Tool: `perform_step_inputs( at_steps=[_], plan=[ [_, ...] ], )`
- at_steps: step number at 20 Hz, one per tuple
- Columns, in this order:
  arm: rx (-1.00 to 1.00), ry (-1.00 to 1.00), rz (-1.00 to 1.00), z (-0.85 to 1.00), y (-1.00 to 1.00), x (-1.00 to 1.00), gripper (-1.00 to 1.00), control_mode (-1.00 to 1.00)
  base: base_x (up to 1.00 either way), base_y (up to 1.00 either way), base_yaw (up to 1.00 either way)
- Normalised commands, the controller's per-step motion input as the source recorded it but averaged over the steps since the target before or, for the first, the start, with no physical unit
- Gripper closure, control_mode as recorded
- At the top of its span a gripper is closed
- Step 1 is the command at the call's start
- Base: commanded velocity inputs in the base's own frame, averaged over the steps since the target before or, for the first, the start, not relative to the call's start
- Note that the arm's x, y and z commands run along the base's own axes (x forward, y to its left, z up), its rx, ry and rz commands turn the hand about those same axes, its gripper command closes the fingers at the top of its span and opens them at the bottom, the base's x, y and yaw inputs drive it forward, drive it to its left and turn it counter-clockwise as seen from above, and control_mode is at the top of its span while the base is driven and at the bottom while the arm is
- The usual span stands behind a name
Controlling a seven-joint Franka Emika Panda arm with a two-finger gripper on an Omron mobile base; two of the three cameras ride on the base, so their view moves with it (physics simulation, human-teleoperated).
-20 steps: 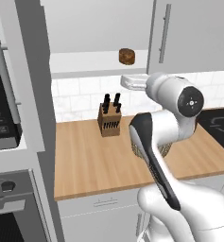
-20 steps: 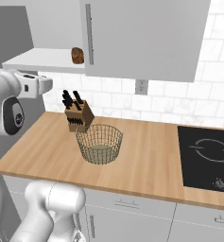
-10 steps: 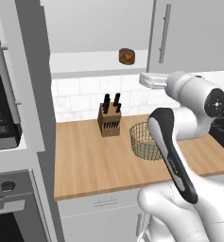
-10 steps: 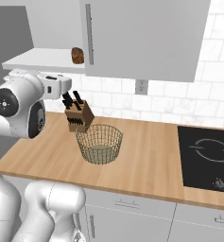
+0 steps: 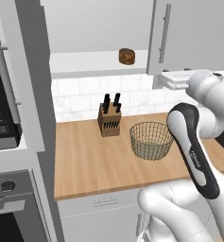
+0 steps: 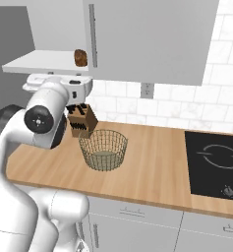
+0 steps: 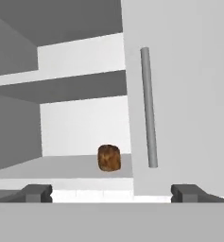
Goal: Open the cabinet, pick up the bread from the cabinet and place it in the basket. Then move the basket to the dining counter.
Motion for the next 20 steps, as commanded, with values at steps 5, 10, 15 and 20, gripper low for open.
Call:
perform_step_inputs(
  at_steps=[5, 10, 15, 20],
  plan=[
    [-0.07, -0.05, 0.0, 0.11, -0.33, 0.01, -1.0, -1.0, 0.0, 0.0, 0.0],
    [-0.01, 0.0, 0.0, 0.21, -0.19, 0.33, -1.0, -1.0, 0.0, 0.0, 0.0],
    [0.0, 0.0, -0.12, 0.12, -0.16, 0.5, -1.0, -1.0, 0.0, 0.0, 0.0],
    [0.0, 0.0, -0.1, 0.04, -0.04, 0.52, -1.0, -1.0, 0.0, 0.0, 0.0]
  ],
)
